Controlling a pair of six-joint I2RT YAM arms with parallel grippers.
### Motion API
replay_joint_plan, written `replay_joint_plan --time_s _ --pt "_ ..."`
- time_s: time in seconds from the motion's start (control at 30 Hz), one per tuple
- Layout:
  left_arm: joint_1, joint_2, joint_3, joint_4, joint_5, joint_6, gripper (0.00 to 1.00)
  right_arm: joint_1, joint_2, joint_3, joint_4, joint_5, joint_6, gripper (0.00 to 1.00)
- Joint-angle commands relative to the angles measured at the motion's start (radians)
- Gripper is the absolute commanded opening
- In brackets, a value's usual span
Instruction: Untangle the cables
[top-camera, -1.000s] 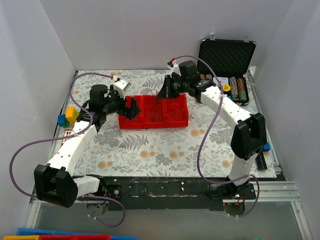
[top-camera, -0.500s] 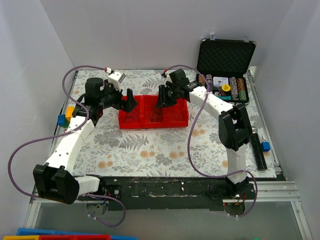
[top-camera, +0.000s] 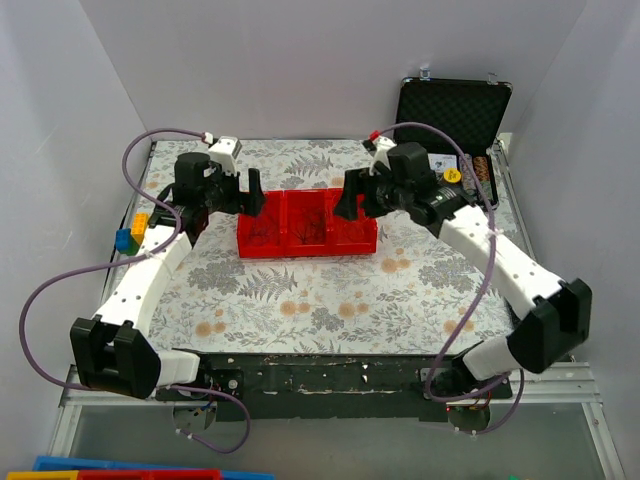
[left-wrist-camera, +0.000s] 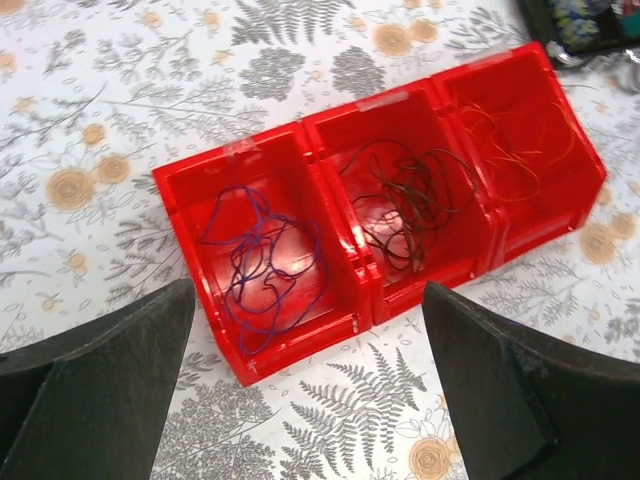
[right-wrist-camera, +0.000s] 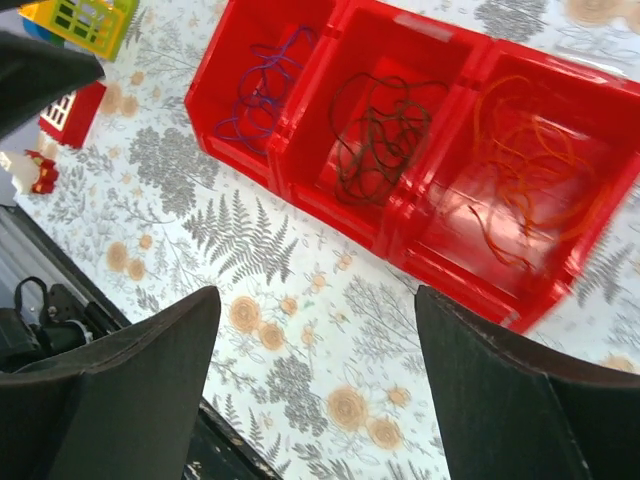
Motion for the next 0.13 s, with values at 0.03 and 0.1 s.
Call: replay_joint_plan --time_s 0.03,0.1 --pt "0.006 -0.037 -0.028 0.01 -0.165 -0.037 0.98 -0.034 -0.195 -0.174 0.002 0.121 -0.053 0.88" --pt "0.006 -0.062 -0.097 0.06 -0.198 -0.02 0.98 -0.051 -0.276 -0.236 0.027 0.159 -0.057 0.88"
